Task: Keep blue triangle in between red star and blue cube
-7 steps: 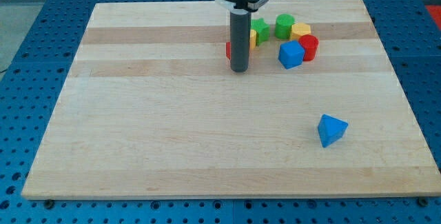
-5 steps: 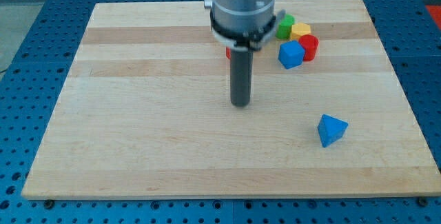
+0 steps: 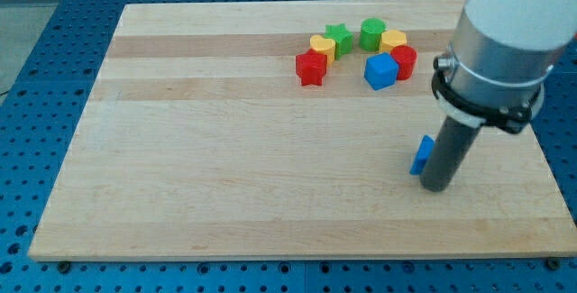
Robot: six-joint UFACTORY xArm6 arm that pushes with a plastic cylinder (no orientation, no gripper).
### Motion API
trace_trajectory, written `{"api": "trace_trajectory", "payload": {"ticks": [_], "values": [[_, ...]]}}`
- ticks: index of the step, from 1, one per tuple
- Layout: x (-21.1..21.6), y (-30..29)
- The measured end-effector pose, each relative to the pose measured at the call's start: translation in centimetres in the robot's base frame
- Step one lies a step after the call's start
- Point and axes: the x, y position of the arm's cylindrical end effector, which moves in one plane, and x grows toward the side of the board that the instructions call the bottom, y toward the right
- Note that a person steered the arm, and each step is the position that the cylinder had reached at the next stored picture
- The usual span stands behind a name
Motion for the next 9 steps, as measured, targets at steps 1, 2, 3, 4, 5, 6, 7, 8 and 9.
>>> {"api": "trace_trajectory", "payload": {"ticks": [1, 2, 3, 4, 5, 6, 7, 8, 9], "values": [[-1.4, -0.9], [0.0, 1.5], [-0.3, 4.3], [-3.6, 2.4], [-6.4, -2.7], [-8.7, -7.9], [-8.7, -7.3], [-8.1, -3.2], [-5.2, -2.7]]}}
